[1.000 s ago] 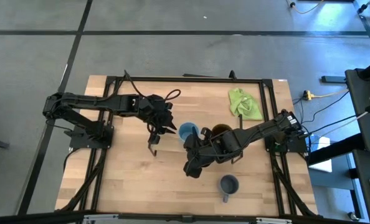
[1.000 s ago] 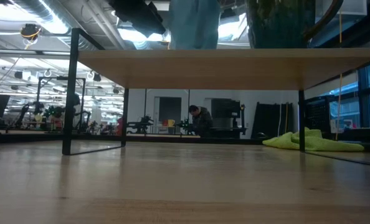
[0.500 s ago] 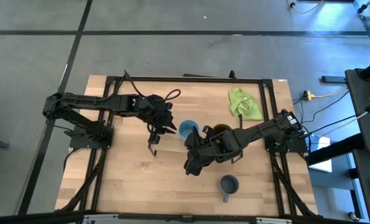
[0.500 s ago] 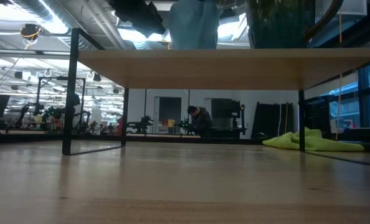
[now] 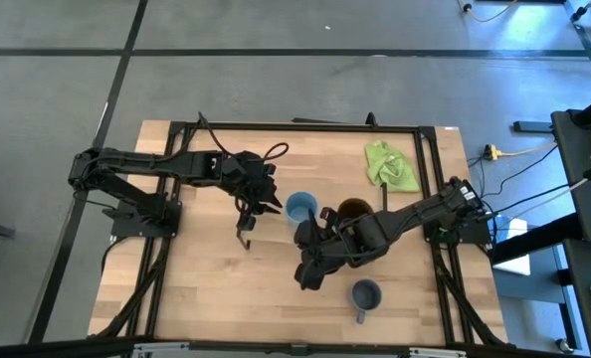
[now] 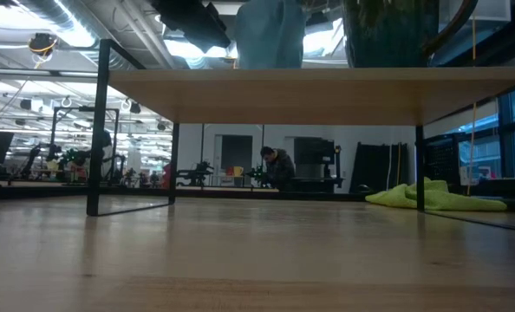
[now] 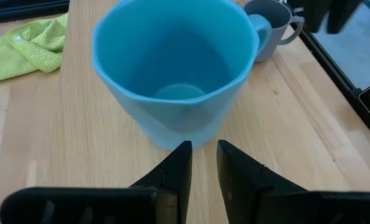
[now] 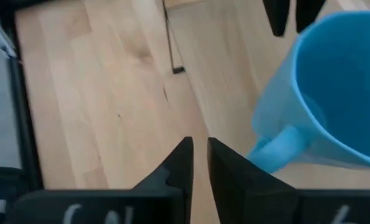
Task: Stack small to large cups/mugs on shelf
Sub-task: Adjust the mugs on the shelf, then move the gray mug to the bottom middle of the table
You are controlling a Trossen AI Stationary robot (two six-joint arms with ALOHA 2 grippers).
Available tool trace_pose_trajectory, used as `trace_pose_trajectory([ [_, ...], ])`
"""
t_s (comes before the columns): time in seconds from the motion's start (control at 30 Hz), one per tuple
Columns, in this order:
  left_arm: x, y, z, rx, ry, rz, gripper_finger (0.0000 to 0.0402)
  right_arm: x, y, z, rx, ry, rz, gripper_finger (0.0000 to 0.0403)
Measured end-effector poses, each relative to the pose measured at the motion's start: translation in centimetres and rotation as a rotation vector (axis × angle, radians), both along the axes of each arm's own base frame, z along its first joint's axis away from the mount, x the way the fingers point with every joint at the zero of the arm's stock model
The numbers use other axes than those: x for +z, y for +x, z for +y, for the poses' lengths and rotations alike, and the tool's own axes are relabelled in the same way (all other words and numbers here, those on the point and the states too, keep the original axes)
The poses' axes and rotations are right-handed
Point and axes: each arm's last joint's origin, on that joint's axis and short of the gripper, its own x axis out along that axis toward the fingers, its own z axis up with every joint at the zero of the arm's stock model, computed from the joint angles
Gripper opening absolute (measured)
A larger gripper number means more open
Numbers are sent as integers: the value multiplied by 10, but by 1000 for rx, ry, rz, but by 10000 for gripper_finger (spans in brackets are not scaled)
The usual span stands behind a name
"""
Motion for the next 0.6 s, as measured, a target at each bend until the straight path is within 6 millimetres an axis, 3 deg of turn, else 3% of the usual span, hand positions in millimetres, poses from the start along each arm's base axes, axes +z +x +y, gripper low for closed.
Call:
trace_pose_trajectory([
  [0.17,0,0,0,0,0,0,69,19,-4,0,11,33,-68,78],
  [0.4,0,0,-3,11,-40,8,69,74,-16,-4,90,1,-188,92],
  [0.6,-2,-4,-25,-74,-173,77,69,96,-36,1,131,-7,-167,93],
])
